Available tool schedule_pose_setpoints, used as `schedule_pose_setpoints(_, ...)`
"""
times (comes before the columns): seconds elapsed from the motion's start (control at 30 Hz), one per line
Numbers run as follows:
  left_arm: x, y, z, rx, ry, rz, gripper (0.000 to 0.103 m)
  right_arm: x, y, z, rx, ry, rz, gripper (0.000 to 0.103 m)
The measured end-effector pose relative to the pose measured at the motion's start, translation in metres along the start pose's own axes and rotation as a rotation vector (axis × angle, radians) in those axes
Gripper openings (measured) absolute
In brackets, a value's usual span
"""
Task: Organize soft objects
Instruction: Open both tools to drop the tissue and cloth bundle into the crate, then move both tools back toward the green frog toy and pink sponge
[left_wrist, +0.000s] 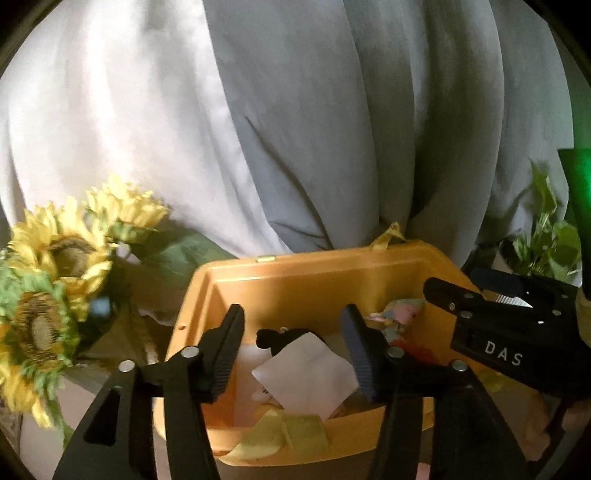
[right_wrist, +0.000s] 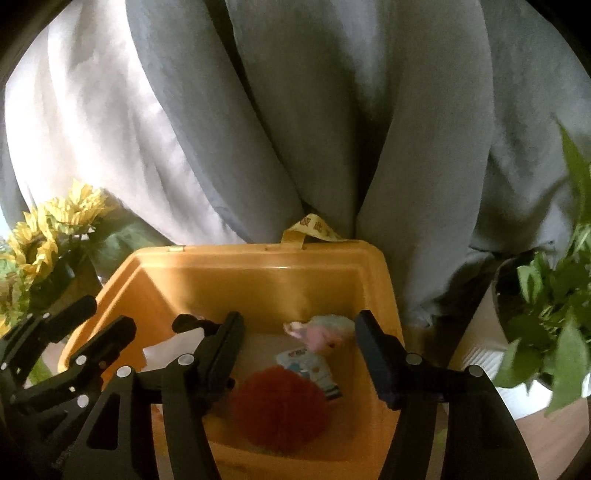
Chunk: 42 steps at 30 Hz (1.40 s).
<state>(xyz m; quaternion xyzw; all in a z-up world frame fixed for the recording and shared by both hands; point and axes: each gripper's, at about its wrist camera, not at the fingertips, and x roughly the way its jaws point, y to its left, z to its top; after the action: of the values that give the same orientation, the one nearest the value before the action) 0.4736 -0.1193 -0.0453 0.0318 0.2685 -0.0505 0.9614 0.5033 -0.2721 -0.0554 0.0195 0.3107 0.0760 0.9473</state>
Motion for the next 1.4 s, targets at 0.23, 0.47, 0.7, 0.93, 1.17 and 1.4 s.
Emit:
schedule_pose_setpoints(0.23,-0.038,-0.005,0.002,0.007,-0.061,0.023,0.065,-0.041,0.000,-0.001,-0.011,-0.071,-0.004,0.064)
schedule_pose_setpoints(0.47,-0.075,-0.011,-0.002,0.010,-0.103,0.022,0.067,-0.080,-0.002,-0.008,-0.008,-0.117,0.003,0.064)
schedule_pose_setpoints(0.7,-0.105,-0.015,-0.017,0.011,-0.103,0.025,0.068,-0.111,-0.003,-0.025,0.001,-0.134,-0.007,0.064)
schedule_pose_setpoints(0.93,-0.126,-0.020,-0.037,0.016,-0.081,0.034,0.068,-0.128,-0.003,-0.047,-0.001,-0.119,0.001,0.064)
schedule_pose_setpoints(1.17,-0.135,-0.023,-0.058,0.022,-0.045,0.038,0.068,-0.133,-0.002,-0.071,0.002,-0.077,0.026,0.064)
schedule_pose_setpoints(1.4,-0.139,-0.028,-0.079,0.043,0.000,0.027,0.068,-0.133,-0.001,-0.091,-0.006,-0.036,0.038,0.064)
